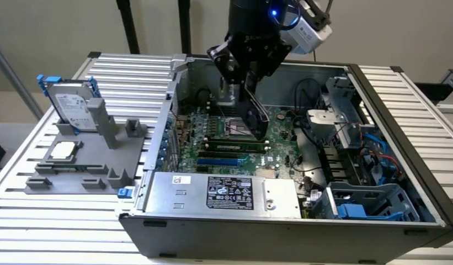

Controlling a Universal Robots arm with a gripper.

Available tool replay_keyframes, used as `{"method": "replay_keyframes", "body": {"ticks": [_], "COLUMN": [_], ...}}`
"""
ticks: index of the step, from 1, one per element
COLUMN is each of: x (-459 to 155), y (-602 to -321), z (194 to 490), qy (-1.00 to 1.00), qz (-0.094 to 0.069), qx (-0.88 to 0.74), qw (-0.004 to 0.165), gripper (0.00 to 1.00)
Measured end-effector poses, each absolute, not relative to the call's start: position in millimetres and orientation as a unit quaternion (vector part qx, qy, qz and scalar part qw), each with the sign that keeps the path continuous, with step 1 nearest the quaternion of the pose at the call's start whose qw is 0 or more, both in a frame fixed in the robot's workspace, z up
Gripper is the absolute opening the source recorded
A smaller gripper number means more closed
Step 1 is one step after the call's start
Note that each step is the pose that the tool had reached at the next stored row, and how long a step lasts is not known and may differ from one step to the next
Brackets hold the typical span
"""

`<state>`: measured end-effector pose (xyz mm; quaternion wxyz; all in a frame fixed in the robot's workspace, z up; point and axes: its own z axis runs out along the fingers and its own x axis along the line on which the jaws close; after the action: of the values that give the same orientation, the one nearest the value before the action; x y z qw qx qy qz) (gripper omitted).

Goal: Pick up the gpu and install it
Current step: 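Insert the gpu into the slot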

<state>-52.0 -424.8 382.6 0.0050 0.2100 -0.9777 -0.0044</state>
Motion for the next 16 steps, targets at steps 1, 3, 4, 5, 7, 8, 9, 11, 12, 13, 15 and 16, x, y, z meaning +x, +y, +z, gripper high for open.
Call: {"method": "replay_keyframes", "body": {"ticks": [1, 3, 4, 5, 7, 8, 9, 11, 12, 13, 15, 16], "x": [-52.0, -52.0, -52.0, -52.0, -52.0, -52.0, -52.0, -51.9, -52.0, -51.9, -52.0, -52.0], "y": [-424.8, -424.8, -424.8, -424.8, -424.8, -424.8, -424.8, -424.8, -424.8, -424.8, -424.8, -424.8], "z": [381.7, 379.8, 378.9, 378.0, 376.1, 375.3, 374.4, 372.6, 371.7, 370.9, 369.4, 368.7], "qy": [-0.976, -0.972, -0.969, -0.967, -0.962, -0.96, -0.957, -0.952, -0.949, -0.946, -0.94, -0.937], "qz": [-0.005, -0.005, -0.005, -0.006, -0.006, -0.006, -0.006, -0.006, -0.006, -0.006, -0.006, -0.006], "qx": [0.219, 0.237, 0.245, 0.254, 0.272, 0.281, 0.289, 0.307, 0.315, 0.324, 0.341, 0.35], "qw": [0.005, 0.004, 0.004, 0.004, 0.004, 0.004, 0.003, 0.003, 0.003, 0.002, 0.002, 0.001], "gripper": [0.0, 0.0, 0.0, 0.0, 0.0, 0.0, 0.0, 0.0, 0.0, 0.0, 0.0, 0.0]}}
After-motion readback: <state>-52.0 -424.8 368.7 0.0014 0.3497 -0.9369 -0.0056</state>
